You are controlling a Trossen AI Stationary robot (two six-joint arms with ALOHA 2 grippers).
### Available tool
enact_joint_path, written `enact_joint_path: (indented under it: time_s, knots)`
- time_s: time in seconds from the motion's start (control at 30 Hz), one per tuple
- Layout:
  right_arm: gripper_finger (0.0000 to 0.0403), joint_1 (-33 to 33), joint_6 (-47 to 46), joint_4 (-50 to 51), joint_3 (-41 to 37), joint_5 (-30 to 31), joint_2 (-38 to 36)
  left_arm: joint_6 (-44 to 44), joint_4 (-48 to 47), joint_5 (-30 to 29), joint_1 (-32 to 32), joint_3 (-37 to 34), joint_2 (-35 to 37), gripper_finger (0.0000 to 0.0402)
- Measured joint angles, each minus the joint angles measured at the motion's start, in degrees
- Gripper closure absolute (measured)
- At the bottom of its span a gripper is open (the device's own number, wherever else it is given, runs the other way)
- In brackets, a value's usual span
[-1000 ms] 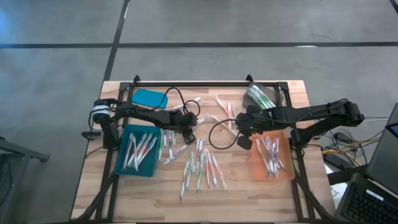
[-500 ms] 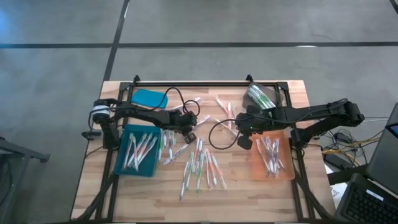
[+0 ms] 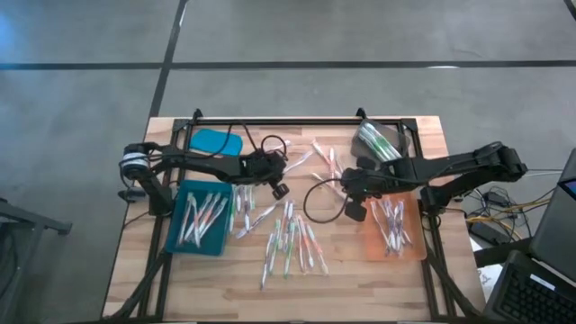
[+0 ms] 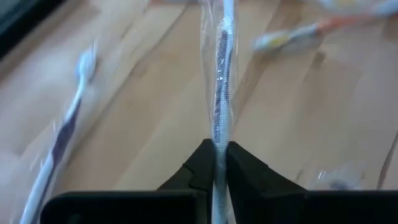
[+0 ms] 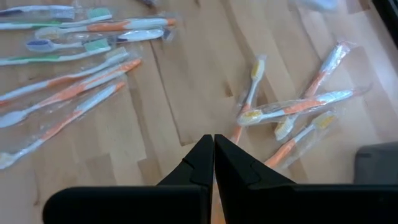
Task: Pick & Place Toothbrushes
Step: Put the purple toothbrush into the orange bin
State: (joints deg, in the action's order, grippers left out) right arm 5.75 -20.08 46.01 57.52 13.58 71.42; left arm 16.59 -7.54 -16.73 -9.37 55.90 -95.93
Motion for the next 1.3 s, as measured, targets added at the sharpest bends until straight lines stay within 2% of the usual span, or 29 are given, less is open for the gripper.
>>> enact_joint_path:
  time_s: [0.13,0.3,0.57,0.9,1.1,1.3]
  knots:
    - [0.0394,2.58,-2.80,-0.05,-0.11,0.72,0.00,-2.46,5.68,0.54,0.00,-0.02,0.22,0.0370]
    - [0.0394,7.07,-6.53,-0.03,-0.44,4.86,0.00,-6.04,13.88,3.31,0.00,-0.01,0.36,0.0370]
    - [0.0394,15.57,-14.96,-0.04,-2.03,16.07,0.00,-12.84,28.87,10.62,0.00,0.00,0.36,0.0369]
    - [0.0394,23.72,-25.27,-3.57,-5.64,30.66,0.00,-20.17,45.65,16.67,0.00,-1.07,0.37,0.0369]
    - [0.0394,26.30,-23.11,-11.47,-8.07,42.10,-0.11,-22.59,58.83,21.13,-0.04,-5.42,0.39,0.0372]
    - [0.0394,26.13,-12.42,-23.17,-9.12,43.18,-0.20,-23.19,68.75,23.56,-0.04,-9.41,0.39,0.0369]
